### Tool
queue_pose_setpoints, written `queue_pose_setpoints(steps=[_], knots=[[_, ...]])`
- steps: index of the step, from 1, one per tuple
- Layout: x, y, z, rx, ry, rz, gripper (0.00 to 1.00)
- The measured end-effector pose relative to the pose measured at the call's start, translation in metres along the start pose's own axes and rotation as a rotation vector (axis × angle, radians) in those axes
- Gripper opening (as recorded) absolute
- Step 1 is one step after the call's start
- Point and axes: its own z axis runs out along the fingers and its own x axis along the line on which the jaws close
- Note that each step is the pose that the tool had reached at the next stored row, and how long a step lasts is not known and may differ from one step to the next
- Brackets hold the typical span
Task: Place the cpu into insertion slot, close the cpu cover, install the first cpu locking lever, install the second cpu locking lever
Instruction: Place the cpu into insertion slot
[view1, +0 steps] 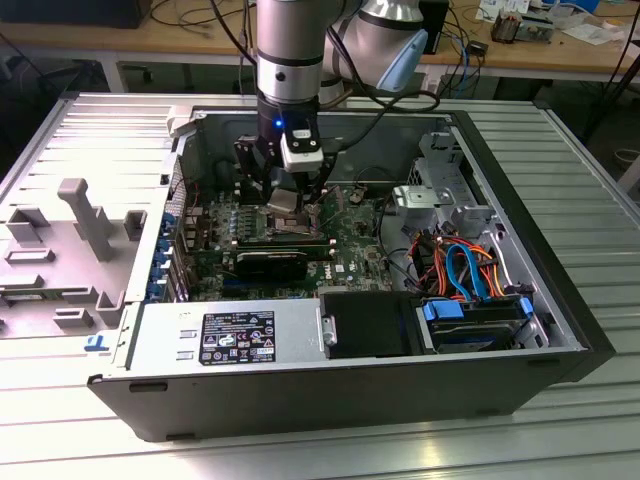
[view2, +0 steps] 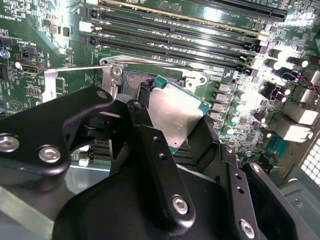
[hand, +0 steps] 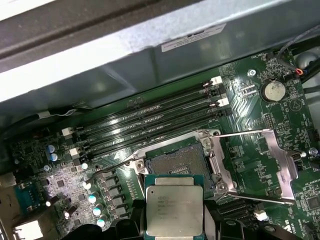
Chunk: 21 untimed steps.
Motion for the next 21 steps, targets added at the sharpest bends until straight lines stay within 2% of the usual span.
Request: queue_pose_setpoints(steps=[4, 13, 21], knots=[[0.0, 0.0001, 0.0003, 0.0025, 0.0007, 0.018, 0.55], [-0.0003, 0.0002, 0.0008, 0.019, 0.0009, 0.083, 0.55], [-0.0007, 0.0004, 0.0017, 0.0204, 0.0067, 0.144, 0.55]])
